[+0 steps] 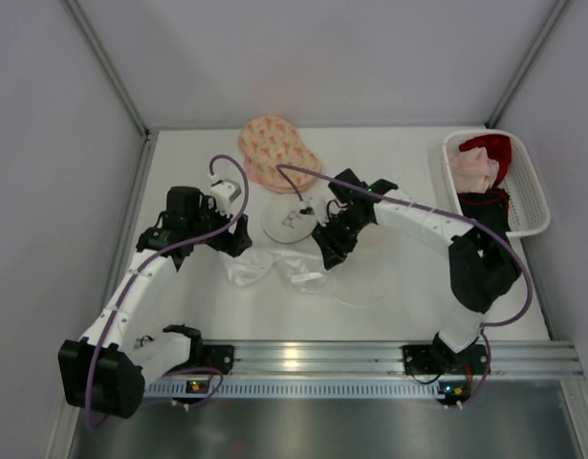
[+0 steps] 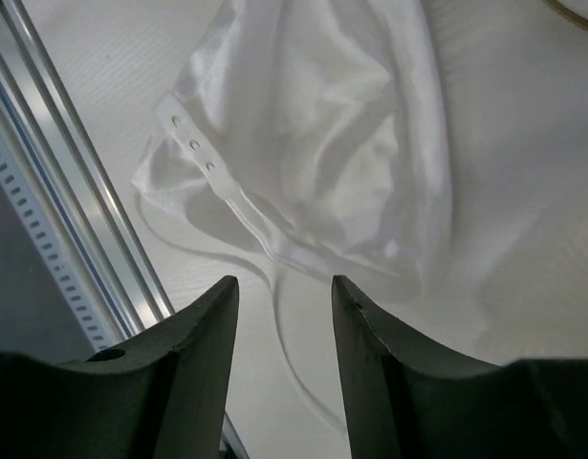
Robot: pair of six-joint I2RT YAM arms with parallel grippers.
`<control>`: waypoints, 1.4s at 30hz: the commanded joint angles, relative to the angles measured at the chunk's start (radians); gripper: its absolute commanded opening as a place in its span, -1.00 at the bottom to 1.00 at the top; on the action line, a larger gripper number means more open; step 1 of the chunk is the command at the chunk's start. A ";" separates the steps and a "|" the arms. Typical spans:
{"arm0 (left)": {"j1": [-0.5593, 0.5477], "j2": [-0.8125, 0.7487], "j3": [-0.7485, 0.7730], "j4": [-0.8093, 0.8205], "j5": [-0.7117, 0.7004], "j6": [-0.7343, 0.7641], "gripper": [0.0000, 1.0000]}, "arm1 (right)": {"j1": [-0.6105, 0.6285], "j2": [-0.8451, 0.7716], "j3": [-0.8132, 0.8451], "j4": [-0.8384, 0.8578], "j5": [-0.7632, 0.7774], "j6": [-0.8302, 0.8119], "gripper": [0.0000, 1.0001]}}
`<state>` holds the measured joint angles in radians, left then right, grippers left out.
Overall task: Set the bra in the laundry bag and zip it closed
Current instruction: Adjust the bra at the center of the board.
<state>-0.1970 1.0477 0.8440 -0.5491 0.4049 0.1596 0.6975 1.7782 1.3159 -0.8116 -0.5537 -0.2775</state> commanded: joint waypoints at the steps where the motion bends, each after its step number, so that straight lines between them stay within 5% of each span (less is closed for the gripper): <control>1: 0.010 -0.018 -0.005 0.025 0.031 0.014 0.68 | -0.108 -0.167 -0.026 -0.113 0.099 -0.097 -0.10; 6: 0.011 0.015 0.009 0.041 0.032 0.023 0.68 | -0.138 -0.299 -0.234 -0.193 0.328 -0.250 -0.23; 14: 0.024 0.038 0.035 0.066 0.031 0.011 0.69 | -0.070 -0.254 -0.414 -0.066 0.523 -0.221 -0.26; 20: 0.036 0.032 0.033 0.066 0.028 0.017 0.69 | -0.062 -0.149 -0.380 -0.020 0.511 -0.172 -0.24; 42: 0.061 0.028 0.041 0.064 0.046 0.020 0.71 | -0.033 -0.160 -0.340 -0.018 0.420 -0.095 -0.06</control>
<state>-0.1440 1.0821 0.8471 -0.5289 0.4301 0.1841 0.6395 1.5978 0.9627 -0.8734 -0.1223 -0.4049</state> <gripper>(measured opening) 0.853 0.478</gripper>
